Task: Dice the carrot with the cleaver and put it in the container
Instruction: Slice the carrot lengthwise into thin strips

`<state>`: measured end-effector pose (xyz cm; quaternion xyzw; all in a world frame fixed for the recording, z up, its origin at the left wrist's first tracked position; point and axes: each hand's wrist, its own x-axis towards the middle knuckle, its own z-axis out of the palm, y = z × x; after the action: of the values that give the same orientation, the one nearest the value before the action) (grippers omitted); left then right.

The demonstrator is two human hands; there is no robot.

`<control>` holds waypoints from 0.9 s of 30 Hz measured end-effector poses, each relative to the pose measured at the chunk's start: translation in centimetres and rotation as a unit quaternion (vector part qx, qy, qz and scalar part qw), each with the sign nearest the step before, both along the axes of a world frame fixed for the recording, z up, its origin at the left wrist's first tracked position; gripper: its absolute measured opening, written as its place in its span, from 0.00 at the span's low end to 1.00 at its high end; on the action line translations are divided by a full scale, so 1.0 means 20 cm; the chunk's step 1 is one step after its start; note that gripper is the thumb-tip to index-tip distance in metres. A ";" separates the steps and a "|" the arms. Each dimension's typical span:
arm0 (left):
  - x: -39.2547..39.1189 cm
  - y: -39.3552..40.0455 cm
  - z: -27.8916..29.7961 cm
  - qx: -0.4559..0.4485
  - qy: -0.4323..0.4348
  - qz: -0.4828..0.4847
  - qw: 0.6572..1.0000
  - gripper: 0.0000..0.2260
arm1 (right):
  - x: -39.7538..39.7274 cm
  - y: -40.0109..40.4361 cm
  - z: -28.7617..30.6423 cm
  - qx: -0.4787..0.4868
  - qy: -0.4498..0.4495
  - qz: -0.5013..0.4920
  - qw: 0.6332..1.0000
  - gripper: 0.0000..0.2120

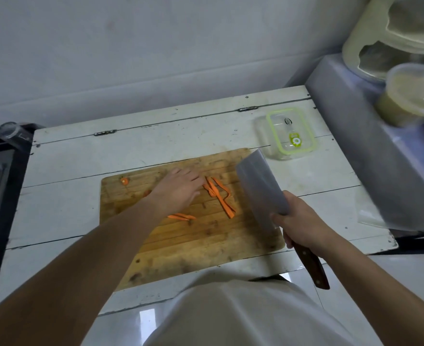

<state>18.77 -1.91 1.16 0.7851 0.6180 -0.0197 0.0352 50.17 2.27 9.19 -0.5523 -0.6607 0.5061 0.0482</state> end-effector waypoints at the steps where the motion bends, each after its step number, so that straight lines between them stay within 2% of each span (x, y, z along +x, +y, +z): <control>1: 0.00 0.00 0.00 -0.002 -0.002 0.008 1.000 0.15 | 0.00 0.00 0.00 0.001 0.000 0.004 1.000 0.14; 7: 0.05 0.00 0.00 0.002 -0.035 0.029 0.999 0.10 | -0.02 0.00 -0.02 0.003 -0.011 0.016 1.000 0.11; 11: 0.06 0.00 -0.02 -0.001 -0.054 0.030 0.998 0.11 | -0.04 0.01 -0.01 0.019 -0.022 0.022 0.999 0.10; 15: -0.03 0.00 0.02 -0.018 0.019 -0.022 0.999 0.13 | -0.05 -0.01 -0.02 0.041 -0.032 0.036 0.998 0.08; 17: -0.14 0.00 0.06 -0.048 0.084 -0.004 0.995 0.14 | -0.05 -0.02 -0.02 0.050 -0.039 0.044 0.997 0.07; 19: -0.20 0.00 0.09 -0.038 0.127 0.032 0.991 0.18 | -0.05 -0.02 -0.03 0.053 -0.046 0.042 0.997 0.05; 21: -0.13 0.00 0.09 -0.007 0.091 0.015 0.996 0.19 | -0.05 -0.03 -0.04 0.052 -0.047 0.033 0.997 0.05; 25: 0.13 0.01 0.02 0.032 -0.007 -0.150 0.988 0.13 | -0.07 -0.04 -0.03 0.035 -0.022 0.004 0.999 0.04; 27: 0.17 0.03 0.03 0.023 -0.022 -0.145 0.989 0.08 | -0.06 -0.03 -0.01 0.023 -0.003 -0.012 1.000 0.04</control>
<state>22.22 -1.26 1.72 0.8672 0.4972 0.0075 0.0276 48.95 1.66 8.91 -0.5604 -0.6658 0.4883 0.0651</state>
